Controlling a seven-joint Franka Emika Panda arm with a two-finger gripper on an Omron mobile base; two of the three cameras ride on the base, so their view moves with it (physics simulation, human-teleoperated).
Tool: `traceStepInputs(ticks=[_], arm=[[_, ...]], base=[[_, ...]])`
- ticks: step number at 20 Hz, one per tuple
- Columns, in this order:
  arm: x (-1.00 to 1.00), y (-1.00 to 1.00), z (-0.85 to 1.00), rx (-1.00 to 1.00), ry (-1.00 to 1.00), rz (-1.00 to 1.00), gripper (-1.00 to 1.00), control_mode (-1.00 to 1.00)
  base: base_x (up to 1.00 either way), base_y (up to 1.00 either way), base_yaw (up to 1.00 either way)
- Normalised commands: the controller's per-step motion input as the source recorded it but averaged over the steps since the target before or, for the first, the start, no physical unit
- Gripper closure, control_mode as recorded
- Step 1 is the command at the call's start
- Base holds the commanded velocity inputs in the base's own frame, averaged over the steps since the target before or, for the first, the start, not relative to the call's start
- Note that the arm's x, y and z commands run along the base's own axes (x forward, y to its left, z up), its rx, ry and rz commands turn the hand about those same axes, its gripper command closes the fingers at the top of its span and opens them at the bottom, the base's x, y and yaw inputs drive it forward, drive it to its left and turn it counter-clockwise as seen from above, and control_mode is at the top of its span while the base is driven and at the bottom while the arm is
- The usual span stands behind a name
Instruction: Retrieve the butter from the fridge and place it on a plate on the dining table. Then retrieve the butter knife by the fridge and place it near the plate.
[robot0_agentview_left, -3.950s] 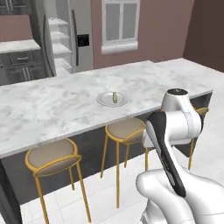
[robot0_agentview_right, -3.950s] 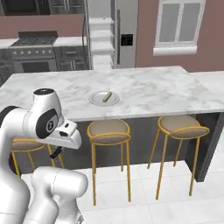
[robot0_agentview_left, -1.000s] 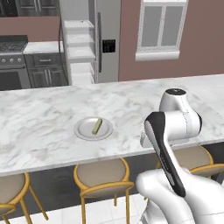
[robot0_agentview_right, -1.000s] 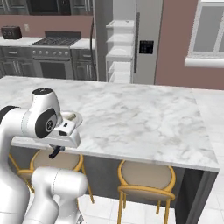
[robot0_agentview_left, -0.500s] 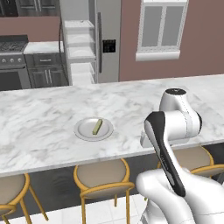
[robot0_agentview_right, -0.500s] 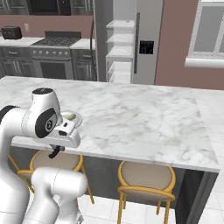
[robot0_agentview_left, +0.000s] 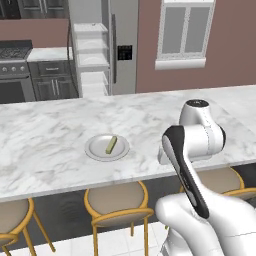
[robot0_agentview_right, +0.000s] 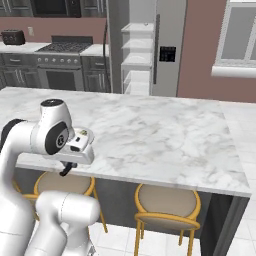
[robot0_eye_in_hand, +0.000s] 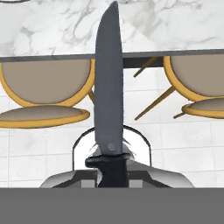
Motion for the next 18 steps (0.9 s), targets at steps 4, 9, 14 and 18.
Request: traceStepInputs(ticks=[4, 9, 14, 18], arm=[[0.69, 0.00, 0.00, 0.00, -0.01, 0.00, 1.00, -1.00], [0.79, 0.00, 0.00, 0.00, 0.00, 0.00, 1.00, -1.00], [0.84, 0.00, 0.00, 0.00, 0.00, 0.00, 1.00, -1.00], [0.87, 0.00, 0.00, 0.00, 0.01, 0.00, 1.00, -1.00]], base=[[0.00, 0.00, 0.00], [0.00, 0.00, 0.00], [0.00, 0.00, 0.00], [0.00, 0.00, 0.00]])
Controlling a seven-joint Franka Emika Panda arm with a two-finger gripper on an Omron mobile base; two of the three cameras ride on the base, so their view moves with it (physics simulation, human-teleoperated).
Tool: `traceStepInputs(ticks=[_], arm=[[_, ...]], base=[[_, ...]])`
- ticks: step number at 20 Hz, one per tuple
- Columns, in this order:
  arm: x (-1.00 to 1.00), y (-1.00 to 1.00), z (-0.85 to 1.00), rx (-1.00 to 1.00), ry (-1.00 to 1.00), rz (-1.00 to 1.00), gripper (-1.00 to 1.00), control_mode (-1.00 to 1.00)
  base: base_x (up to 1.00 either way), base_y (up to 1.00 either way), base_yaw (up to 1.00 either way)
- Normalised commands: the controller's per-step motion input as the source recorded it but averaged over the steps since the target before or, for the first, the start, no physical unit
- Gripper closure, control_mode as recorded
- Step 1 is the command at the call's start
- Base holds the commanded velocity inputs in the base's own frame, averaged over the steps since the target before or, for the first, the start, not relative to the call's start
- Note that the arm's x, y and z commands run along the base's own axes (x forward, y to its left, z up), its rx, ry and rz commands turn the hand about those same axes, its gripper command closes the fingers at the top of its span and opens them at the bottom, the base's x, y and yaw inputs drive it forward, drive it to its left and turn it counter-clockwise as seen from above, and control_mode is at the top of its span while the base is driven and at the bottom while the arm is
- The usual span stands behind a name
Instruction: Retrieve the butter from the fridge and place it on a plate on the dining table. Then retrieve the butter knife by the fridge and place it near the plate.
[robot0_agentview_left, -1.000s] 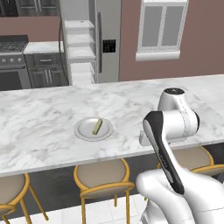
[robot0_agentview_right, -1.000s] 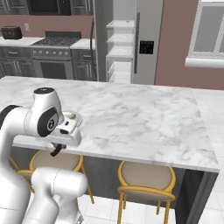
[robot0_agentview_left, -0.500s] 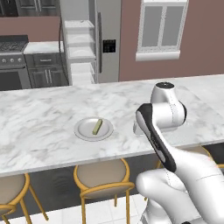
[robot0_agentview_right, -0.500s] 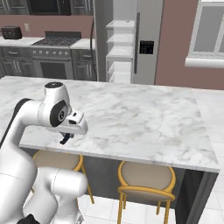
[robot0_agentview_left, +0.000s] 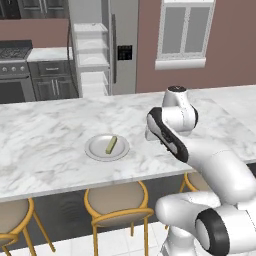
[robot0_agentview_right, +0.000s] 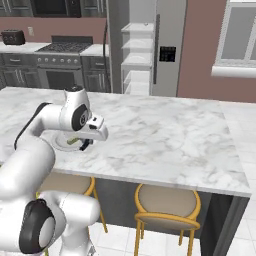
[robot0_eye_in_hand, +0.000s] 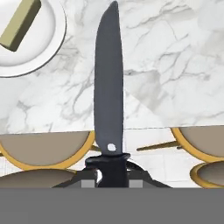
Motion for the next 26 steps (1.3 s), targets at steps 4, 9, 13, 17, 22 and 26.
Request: traceStepInputs(ticks=[4, 9, 13, 17, 22, 26], arm=[[0.99, 0.00, -0.11, 0.00, 0.00, 0.00, 1.00, -1.00], [0.85, 0.00, -0.34, 0.00, -0.09, 0.00, 1.00, -1.00], [0.85, 0.00, -0.41, 0.00, -0.05, 0.00, 1.00, -1.00], [0.74, 0.00, -0.39, 0.00, -0.02, 0.00, 1.00, -1.00], [0.39, 0.00, -0.48, 0.00, -0.03, 0.00, 1.00, -1.00], [0.06, 0.06, -0.56, 0.00, 0.00, 0.00, 1.00, -1.00]], base=[[0.00, 0.00, 0.00], [0.00, 0.00, 0.00], [0.00, 0.00, 0.00], [0.00, 0.00, 0.00], [0.00, 0.00, 0.00], [0.00, 0.00, 0.00]])
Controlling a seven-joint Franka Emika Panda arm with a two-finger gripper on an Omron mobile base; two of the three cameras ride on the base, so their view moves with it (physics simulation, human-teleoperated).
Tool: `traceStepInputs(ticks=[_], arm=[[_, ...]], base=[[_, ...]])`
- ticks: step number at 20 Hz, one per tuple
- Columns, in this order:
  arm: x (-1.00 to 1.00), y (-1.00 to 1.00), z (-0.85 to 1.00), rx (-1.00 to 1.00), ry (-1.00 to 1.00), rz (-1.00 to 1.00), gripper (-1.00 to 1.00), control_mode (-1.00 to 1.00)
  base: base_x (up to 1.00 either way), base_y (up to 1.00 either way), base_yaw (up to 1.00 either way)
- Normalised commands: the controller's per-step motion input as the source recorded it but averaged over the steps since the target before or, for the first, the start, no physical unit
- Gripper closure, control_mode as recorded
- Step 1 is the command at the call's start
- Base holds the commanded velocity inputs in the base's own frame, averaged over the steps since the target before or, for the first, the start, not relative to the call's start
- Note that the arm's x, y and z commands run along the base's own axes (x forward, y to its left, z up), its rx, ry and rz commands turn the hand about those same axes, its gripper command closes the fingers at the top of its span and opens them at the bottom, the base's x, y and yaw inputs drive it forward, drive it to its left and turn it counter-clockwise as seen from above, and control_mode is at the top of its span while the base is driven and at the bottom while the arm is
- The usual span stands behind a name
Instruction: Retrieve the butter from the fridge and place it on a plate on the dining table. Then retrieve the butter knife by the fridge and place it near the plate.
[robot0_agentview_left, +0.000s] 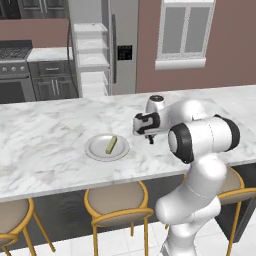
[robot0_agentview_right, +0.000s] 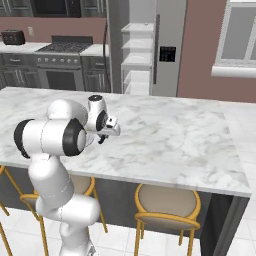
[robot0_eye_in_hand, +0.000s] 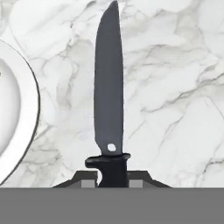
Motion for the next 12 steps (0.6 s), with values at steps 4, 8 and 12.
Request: traceStepInputs(ticks=[4, 8, 12], arm=[[0.00, 0.11, -0.54, 0.00, 0.00, 0.00, 1.00, -1.00], [0.00, 0.04, -0.45, 0.00, 0.00, 0.00, 1.00, -1.00], [0.07, 0.00, -0.45, 0.00, 0.02, 0.00, 1.00, -1.00]], base=[[0.00, 0.00, 0.00], [0.00, 0.00, 0.00], [0.00, 0.00, 0.00]])
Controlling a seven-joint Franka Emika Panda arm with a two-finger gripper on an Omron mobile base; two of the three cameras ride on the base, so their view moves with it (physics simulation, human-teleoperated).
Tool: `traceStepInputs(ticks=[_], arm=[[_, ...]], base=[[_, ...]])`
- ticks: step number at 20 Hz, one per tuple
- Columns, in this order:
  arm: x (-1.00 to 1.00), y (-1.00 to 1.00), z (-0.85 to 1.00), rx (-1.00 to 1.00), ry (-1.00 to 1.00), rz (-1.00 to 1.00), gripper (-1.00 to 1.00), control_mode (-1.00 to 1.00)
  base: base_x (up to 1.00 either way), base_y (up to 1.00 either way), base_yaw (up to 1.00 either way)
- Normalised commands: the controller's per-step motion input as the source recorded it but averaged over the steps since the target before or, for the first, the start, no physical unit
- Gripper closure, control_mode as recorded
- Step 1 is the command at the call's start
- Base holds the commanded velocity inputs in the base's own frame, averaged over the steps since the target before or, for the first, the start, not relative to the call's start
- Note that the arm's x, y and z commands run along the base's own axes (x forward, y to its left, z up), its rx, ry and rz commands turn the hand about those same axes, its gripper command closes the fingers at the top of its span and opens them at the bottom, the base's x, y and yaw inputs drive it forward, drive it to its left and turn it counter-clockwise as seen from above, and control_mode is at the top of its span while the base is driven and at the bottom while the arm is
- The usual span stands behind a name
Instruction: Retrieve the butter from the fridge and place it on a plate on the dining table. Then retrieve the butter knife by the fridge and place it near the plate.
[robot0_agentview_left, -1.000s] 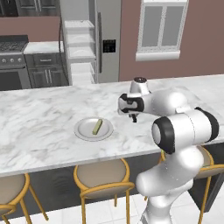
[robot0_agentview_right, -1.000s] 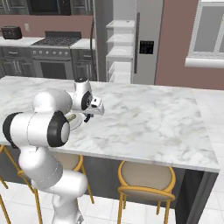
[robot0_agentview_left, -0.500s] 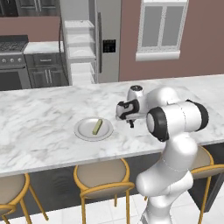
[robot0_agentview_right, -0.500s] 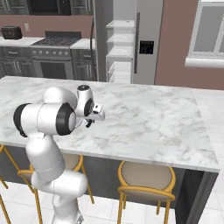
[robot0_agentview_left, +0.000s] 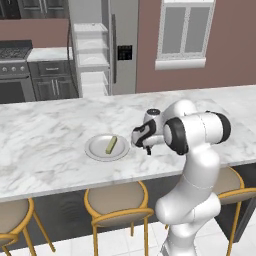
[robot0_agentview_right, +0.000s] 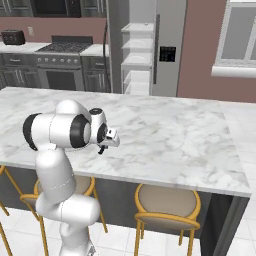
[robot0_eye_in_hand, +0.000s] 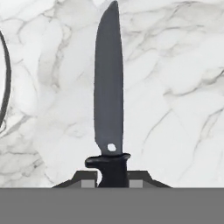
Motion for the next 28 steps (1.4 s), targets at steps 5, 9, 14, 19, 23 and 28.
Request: traceStepInputs(ticks=[5, 9, 14, 19, 23, 28], arm=[[0.10, 0.00, -0.31, 0.00, 0.00, 0.00, 1.00, -1.00], [0.11, 0.00, -0.15, 0.00, 0.00, 0.00, 1.00, -1.00], [0.10, 0.00, -0.10, 0.00, 0.00, 0.00, -1.00, -1.00], [0.09, 0.00, -0.07, 0.00, 0.00, 0.00, -1.00, -1.00], [0.03, 0.00, 0.00, 0.00, 0.00, 0.00, -1.00, -1.00], [0.00, 0.00, 0.00, 0.00, 0.00, 0.00, -1.00, -1.00]], base=[[0.00, 0.00, 0.00], [0.00, 0.00, 0.00], [0.00, 0.00, 0.00], [0.00, 0.00, 0.00], [0.00, 0.00, 0.00], [0.00, 0.00, 0.00]])
